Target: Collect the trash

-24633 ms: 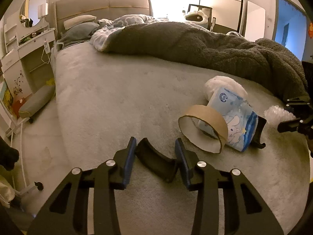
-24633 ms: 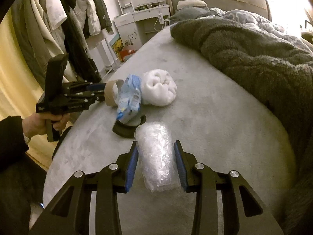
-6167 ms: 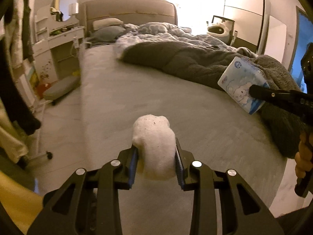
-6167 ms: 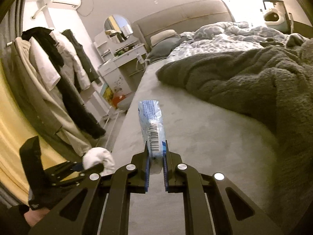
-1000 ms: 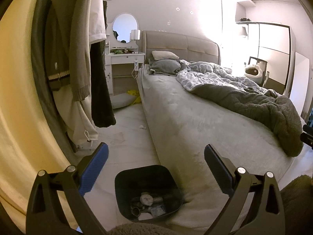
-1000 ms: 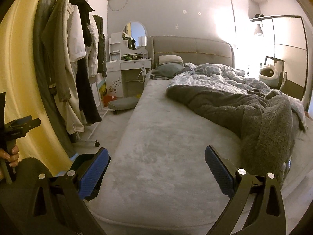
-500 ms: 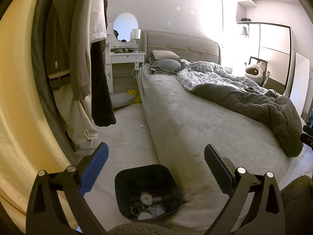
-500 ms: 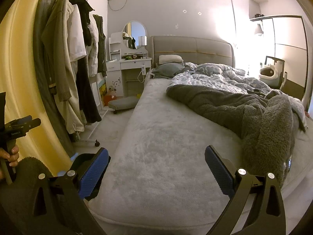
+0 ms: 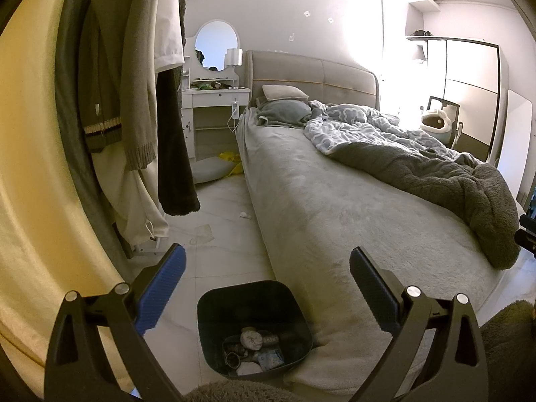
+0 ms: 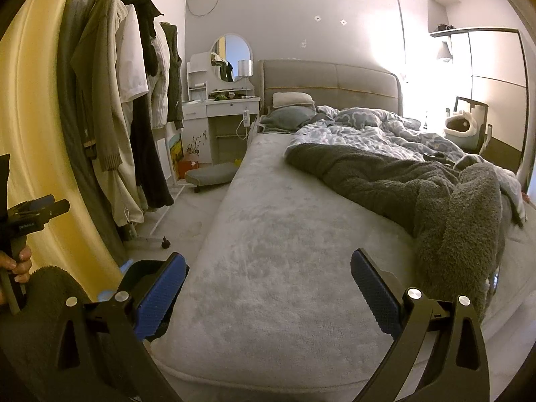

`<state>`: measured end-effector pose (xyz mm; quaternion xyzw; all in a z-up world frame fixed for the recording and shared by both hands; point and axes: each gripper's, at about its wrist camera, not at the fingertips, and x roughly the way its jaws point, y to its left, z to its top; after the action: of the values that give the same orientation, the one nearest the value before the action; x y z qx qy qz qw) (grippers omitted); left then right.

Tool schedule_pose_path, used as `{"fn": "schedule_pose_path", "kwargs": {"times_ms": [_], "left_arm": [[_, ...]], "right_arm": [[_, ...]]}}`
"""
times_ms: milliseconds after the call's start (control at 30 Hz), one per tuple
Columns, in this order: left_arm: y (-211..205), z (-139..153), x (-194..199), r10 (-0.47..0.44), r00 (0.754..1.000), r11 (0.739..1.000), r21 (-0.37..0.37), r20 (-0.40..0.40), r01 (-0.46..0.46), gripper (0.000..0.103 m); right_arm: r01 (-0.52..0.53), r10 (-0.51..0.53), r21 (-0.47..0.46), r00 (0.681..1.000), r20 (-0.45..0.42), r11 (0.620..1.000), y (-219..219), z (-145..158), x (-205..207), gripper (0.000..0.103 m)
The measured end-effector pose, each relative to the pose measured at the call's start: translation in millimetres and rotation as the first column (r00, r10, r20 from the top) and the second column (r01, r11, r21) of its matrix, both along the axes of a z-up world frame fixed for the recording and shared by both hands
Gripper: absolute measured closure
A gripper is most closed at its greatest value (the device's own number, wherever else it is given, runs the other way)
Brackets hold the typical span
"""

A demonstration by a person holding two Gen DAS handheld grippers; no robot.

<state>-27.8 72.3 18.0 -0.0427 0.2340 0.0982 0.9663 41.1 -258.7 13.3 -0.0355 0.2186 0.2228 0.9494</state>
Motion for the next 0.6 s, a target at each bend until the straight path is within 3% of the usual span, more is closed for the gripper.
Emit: {"fn": "schedule_pose_path", "kwargs": {"times_ms": [600], "left_arm": [[0.2,0.0,-0.1,0.001,1.0,1.0,-0.001,-0.001,-0.001,0.003]], "right_arm": [[-0.011,0.011,-0.019,1.0,-0.001,1.0,-2.3,-2.4,2.3,0.003]]}}
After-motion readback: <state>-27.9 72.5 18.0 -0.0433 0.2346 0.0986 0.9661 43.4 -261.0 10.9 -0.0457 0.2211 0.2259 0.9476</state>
